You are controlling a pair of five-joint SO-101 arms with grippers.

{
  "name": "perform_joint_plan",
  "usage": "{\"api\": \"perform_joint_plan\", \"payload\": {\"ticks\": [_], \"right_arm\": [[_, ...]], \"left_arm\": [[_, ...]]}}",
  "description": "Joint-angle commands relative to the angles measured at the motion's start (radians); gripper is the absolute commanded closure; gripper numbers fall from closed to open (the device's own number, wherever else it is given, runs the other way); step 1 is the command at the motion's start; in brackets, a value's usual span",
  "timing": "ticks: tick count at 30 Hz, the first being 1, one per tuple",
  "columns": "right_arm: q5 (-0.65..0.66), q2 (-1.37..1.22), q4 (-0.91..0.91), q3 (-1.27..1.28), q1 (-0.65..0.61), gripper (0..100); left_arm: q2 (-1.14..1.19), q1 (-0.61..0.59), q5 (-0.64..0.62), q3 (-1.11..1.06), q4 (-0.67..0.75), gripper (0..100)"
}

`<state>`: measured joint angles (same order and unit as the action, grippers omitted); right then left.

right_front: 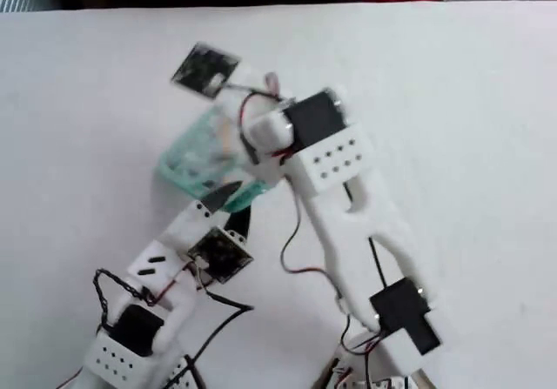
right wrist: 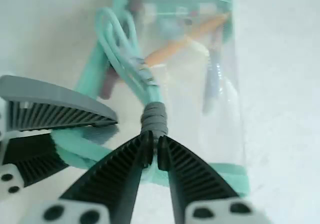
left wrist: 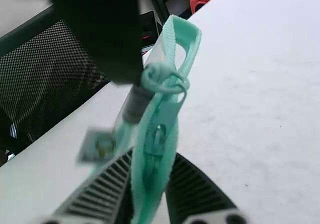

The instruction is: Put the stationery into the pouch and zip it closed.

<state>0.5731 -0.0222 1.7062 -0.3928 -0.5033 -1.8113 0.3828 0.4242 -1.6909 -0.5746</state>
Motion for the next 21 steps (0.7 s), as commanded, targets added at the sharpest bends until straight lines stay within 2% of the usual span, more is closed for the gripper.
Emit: {"api": "perform_joint_plan", "payload": {"ticks": [1, 11, 15, 19, 21], "right_arm": [[0.008, 0.002, -0.002, -0.06, 0.082, 97.9], [0.0, 0.002, 0.004, -0.071, 0.094, 97.9], [-0.138, 0.012, 0.005, -0.12, 0.058, 96.6], [-0.316, 0.005, 0.012, -0.195, 0.027, 80.5], [-0.417, 0.002, 0.01, -0.212, 0.027, 76.1]], "left_arm": [[-0.016, -0.071, -0.058, 0.103, 0.038, 98], [-0.016, -0.073, -0.071, 0.11, 0.038, 98], [-0.016, -0.068, -0.071, 0.11, 0.037, 98], [-0.016, -0.067, -0.071, 0.104, 0.029, 98], [-0.016, -0.064, -0.071, 0.095, 0.023, 98]]}}
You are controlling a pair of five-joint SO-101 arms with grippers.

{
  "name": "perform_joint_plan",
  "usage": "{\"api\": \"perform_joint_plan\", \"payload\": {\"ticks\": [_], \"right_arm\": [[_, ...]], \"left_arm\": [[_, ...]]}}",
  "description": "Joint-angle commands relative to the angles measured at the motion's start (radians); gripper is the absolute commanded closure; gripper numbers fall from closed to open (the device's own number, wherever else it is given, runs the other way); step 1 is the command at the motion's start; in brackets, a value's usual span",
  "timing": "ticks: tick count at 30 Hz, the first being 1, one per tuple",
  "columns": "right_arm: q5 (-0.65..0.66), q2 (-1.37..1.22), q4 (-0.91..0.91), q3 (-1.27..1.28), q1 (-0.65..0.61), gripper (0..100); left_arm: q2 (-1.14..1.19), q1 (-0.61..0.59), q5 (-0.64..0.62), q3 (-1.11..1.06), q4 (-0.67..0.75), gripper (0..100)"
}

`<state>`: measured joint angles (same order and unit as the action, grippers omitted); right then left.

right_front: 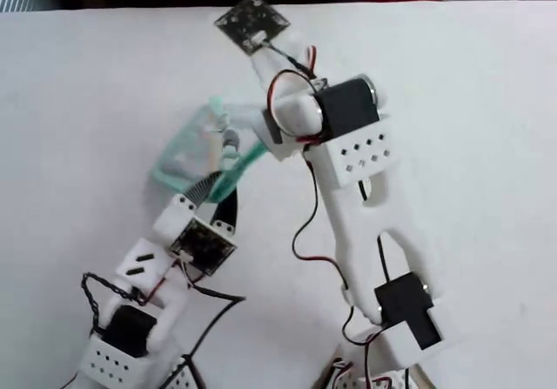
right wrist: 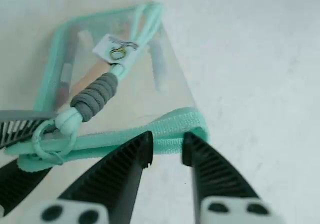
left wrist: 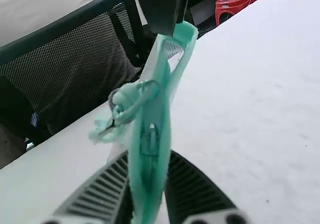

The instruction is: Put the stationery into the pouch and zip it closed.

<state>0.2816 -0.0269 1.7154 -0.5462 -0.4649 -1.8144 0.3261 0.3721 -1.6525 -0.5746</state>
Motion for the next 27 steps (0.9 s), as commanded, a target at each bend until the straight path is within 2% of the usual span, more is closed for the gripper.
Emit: {"api": "perform_joint_plan", "payload": {"ticks": [1, 3, 7, 9, 12, 15, 17, 19, 21, 27], "right_arm": [[-0.141, 0.007, 0.001, -0.063, -0.012, 75.9], [-0.107, 0.007, 0.002, -0.06, -0.012, 76.4], [-0.011, 0.013, 0.004, -0.006, -0.005, 77.9], [0.061, 0.015, 0.004, 0.041, -0.005, 79.3], [0.12, -0.002, -0.001, 0.126, -0.024, 81.6], [0.123, -0.044, -0.001, 0.216, -0.03, 82.6], [0.141, -0.079, -0.001, 0.247, 0.004, 82.5], [0.161, -0.104, -0.001, 0.252, 0.045, 82.5], [0.164, -0.117, 0.002, 0.258, 0.079, 82.5], [0.164, -0.117, 0.007, 0.276, 0.102, 82.3]], "left_arm": [[-0.013, -0.004, -0.015, 0.049, 0.02, 98], [-0.013, 0.041, 0.009, 0.02, 0.012, 98], [-0.007, 0.213, 0.224, -0.041, -0.063, 98], [-0.01, 0.259, 0.259, -0.04, -0.104, 98], [-0.008, 0.265, 0.262, -0.037, -0.107, 98], [-0.01, 0.268, 0.259, -0.025, -0.115, 96], [-0.01, 0.262, 0.239, 0.011, -0.15, 87], [-0.01, 0.257, 0.132, 0.054, -0.203, 76], [-0.01, 0.236, 0.038, 0.1, -0.253, 73], [-0.01, 0.265, 0.114, 0.17, -0.382, 73]]}}
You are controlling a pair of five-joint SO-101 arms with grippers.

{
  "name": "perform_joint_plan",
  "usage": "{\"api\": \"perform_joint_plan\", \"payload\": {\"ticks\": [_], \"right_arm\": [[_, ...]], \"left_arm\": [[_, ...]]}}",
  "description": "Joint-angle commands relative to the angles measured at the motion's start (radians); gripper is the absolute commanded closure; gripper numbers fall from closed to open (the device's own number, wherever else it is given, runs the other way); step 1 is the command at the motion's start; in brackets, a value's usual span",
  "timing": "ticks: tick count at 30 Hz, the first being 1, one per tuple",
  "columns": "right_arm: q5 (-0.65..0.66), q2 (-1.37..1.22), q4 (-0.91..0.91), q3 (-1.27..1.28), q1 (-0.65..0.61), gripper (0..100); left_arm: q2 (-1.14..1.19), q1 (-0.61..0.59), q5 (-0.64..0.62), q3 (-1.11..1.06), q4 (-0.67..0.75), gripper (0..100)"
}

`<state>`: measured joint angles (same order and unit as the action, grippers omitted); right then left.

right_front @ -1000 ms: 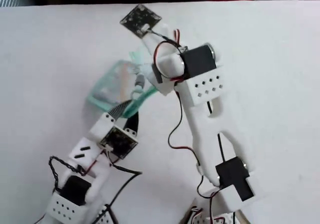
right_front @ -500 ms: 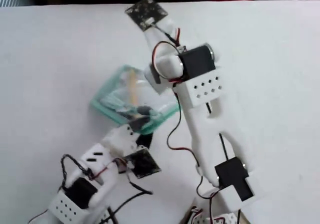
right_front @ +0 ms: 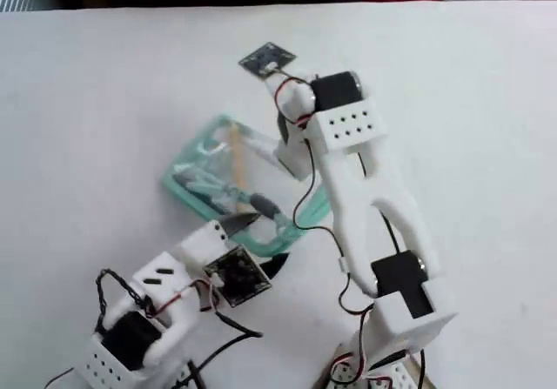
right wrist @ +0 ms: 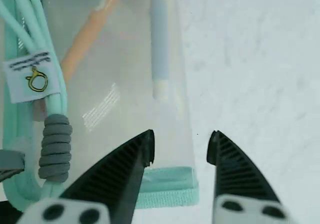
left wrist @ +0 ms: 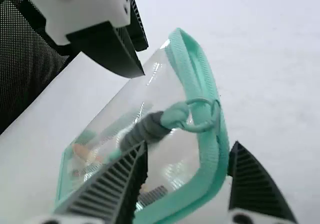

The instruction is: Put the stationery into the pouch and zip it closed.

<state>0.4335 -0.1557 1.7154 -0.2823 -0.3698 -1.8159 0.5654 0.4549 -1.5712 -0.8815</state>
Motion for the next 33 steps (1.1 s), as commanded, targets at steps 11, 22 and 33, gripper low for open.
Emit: {"api": "perform_joint_plan", "payload": {"ticks": [11, 22, 33], "right_arm": [[0.021, 0.012, 0.002, 0.127, -0.071, 82.3], [-0.031, 0.012, -0.025, 0.239, -0.302, 82.2], [-0.147, -0.047, -0.117, 0.196, -0.446, 82.2]], "left_arm": [[-0.008, 0.064, 0.236, 0.347, -0.39, 73], [-0.008, -0.661, 0.494, 0.356, -0.181, 73], [-0.008, -0.998, 0.517, 0.445, -0.241, 73]]}}
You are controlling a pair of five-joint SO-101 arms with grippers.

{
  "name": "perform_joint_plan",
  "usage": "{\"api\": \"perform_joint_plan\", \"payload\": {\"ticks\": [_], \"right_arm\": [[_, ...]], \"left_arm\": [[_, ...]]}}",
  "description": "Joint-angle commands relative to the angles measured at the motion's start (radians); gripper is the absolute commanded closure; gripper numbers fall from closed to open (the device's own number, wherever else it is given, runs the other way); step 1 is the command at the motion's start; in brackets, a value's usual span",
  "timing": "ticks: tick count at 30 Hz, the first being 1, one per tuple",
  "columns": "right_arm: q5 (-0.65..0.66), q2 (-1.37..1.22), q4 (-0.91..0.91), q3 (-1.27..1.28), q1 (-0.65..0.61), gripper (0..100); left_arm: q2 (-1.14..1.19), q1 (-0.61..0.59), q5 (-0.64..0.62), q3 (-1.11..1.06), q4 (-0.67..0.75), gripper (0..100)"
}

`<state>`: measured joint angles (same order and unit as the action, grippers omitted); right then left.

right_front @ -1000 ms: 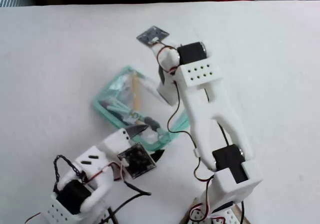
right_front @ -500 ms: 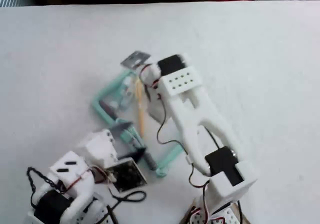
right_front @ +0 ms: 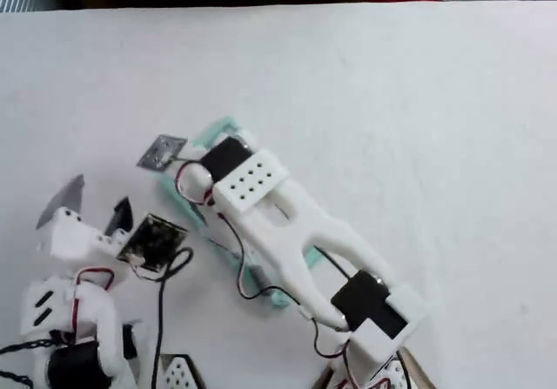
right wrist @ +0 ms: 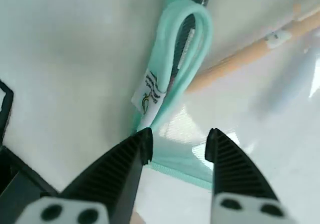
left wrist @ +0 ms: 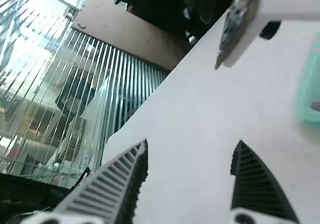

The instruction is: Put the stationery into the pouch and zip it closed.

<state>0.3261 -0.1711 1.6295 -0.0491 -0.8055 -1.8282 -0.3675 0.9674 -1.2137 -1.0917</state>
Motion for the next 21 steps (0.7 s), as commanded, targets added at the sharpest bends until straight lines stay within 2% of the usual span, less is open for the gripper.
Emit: {"api": "perform_joint_plan", "payload": {"ticks": [1, 6, 12, 21], "right_arm": [[-0.043, -0.065, -0.031, -0.037, -0.013, 82.2], [-0.046, -0.196, -0.033, -0.041, -0.015, 82.2], [-0.089, -0.217, -0.062, -0.041, -0.047, 82.2], [-0.146, -0.056, 0.071, -0.126, -0.087, 82.2]], "left_arm": [[0.004, -0.07, 0.005, 0.1, -0.043, 73], [0.004, -0.067, 0.005, 0.126, -0.086, 73], [0.004, -0.022, 0.002, 0.114, -0.094, 73], [0.004, -0.013, -0.138, 0.157, -0.087, 73]]}}
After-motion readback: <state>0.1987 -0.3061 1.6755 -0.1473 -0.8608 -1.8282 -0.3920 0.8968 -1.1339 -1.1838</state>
